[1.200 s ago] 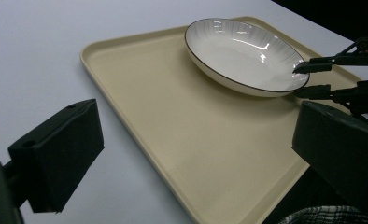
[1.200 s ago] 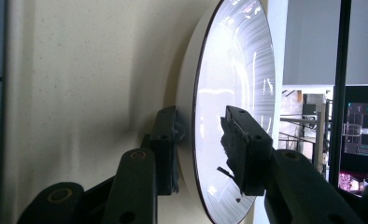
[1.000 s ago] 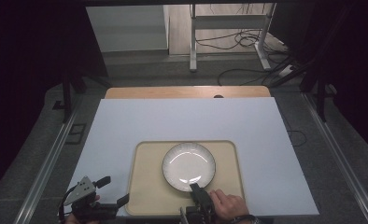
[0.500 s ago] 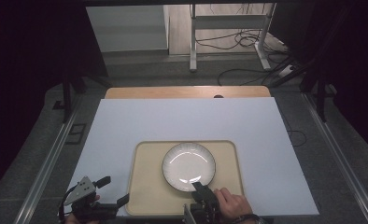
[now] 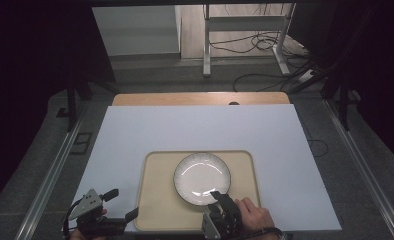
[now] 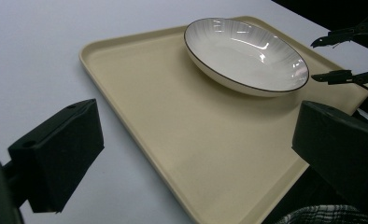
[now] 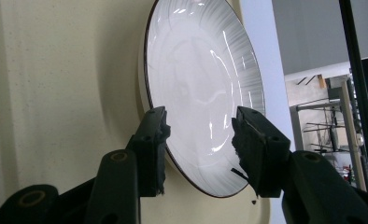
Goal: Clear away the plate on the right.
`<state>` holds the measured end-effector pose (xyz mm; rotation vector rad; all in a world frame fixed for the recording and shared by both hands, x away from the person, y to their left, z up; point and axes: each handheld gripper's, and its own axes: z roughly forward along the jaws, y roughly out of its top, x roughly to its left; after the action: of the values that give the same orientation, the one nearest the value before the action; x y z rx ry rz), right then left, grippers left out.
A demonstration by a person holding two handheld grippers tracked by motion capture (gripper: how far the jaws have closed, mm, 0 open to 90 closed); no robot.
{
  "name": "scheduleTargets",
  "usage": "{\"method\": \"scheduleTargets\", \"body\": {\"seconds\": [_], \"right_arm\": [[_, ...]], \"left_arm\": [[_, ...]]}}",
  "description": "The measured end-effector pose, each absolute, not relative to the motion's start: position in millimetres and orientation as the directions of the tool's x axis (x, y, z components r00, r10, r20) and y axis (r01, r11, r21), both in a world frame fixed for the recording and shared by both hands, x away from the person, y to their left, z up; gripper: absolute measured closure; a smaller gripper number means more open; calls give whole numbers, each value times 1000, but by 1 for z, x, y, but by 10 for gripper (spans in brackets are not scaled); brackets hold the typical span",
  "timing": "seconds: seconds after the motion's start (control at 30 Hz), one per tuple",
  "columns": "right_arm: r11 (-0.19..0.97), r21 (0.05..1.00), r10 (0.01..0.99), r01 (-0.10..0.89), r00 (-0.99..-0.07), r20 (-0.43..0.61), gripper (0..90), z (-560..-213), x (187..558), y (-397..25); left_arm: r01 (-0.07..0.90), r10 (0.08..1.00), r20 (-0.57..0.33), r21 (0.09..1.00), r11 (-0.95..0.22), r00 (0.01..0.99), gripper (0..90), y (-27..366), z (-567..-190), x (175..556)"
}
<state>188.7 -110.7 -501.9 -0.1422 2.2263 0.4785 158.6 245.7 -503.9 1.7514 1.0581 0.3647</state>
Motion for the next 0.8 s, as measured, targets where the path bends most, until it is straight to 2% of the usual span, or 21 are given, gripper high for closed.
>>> {"method": "scheduleTargets", "body": {"seconds": [0.8], "right_arm": [[892, 431, 206, -141, -721, -662, 469, -489, 203, -132]], "left_arm": [[484, 790, -225, 869, -103, 571, 17, 246, -504, 159]]}}
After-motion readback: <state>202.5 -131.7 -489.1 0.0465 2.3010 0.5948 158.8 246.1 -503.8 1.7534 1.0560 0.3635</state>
